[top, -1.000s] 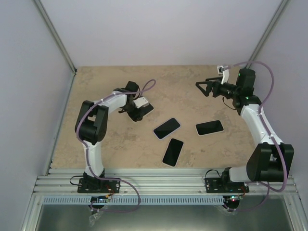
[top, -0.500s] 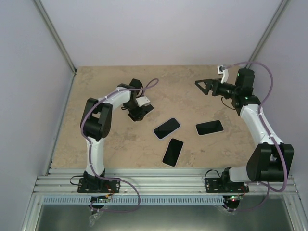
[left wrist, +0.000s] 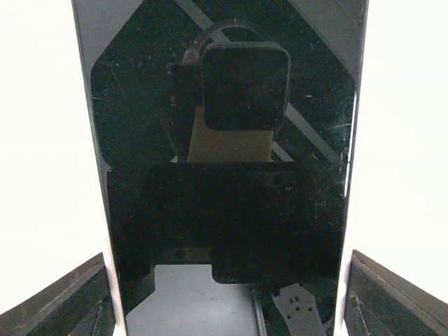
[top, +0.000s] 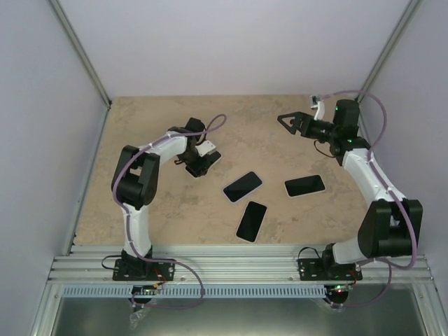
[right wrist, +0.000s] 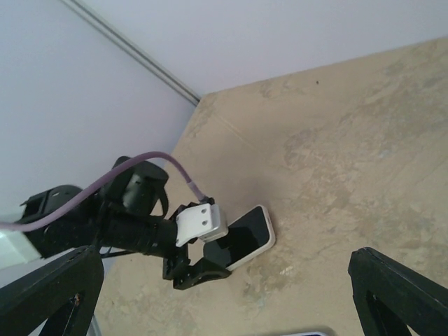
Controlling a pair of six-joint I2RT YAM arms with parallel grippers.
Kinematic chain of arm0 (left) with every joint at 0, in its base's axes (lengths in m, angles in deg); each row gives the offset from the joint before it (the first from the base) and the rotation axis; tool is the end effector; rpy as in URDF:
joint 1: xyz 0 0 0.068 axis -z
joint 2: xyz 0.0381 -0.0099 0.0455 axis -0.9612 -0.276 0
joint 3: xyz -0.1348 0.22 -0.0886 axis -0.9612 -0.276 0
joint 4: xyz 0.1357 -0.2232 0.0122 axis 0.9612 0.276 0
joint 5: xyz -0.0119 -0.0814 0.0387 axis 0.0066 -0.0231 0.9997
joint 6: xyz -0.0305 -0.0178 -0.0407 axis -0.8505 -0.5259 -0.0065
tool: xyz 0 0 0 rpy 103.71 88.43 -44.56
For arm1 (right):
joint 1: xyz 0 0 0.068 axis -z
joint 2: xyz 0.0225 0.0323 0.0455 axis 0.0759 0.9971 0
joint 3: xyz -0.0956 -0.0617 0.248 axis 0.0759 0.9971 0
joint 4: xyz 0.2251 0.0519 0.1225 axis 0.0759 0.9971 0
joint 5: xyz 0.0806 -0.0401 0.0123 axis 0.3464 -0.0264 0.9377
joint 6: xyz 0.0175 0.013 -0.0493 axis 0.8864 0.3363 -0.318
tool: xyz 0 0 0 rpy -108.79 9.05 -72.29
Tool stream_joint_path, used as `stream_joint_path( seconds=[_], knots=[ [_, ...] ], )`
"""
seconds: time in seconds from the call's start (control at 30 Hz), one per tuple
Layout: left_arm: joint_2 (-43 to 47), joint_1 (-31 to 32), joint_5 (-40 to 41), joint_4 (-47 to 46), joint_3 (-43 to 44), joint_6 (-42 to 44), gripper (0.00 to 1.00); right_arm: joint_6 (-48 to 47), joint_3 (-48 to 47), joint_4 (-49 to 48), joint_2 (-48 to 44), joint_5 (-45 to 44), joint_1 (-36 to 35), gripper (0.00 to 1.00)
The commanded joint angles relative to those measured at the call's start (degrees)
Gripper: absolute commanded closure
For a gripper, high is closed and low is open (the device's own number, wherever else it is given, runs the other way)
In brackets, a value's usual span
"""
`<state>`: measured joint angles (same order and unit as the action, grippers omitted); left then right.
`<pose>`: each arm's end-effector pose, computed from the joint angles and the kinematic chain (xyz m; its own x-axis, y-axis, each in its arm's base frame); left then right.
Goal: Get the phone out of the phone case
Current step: Pick up the phone at the center of the board.
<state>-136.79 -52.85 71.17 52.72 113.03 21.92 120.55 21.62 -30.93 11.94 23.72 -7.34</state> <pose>0.3717 -0.1457 0.1509 -0.6727 0.7085 -0.2133 0.7186 0.6943 0.0400 0.3225 0.0432 0.3168 -0.7054 0.3180 -0.6334 -0.4028 0.5554 0.7275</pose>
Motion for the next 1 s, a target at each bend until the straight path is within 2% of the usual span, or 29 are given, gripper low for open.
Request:
stream_joint_path(
  seconds=[0.0,0.3,0.5,0.63,0.97],
  knots=[
    [4.5,0.3,-2.3,-1.2,-4.1,-5.0,0.57,6.3,0.2,-2.3,3.9,-1.0,-1.2,0.02],
    [15.4,0.3,-5.2,-6.0,-5.1,-12.2,0.60,10.4,0.5,-7.0,7.3,0.2,-6.0,0.02],
    [22.9,0.6,-8.3,-7.2,-5.1,-15.3,0.61,11.5,-3.5,-8.0,10.8,0.0,-11.0,0.02],
    [26.4,1.5,-9.2,-7.3,-5.0,-16.8,0.60,11.4,-8.2,-2.5,12.6,-5.4,-15.5,0.02],
    [30.8,5.5,-8.1,-7.0,-3.1,-18.4,0.59,8.8,-18.9,4.1,18.1,-10.9,-24.1,0.04]
  ],
)
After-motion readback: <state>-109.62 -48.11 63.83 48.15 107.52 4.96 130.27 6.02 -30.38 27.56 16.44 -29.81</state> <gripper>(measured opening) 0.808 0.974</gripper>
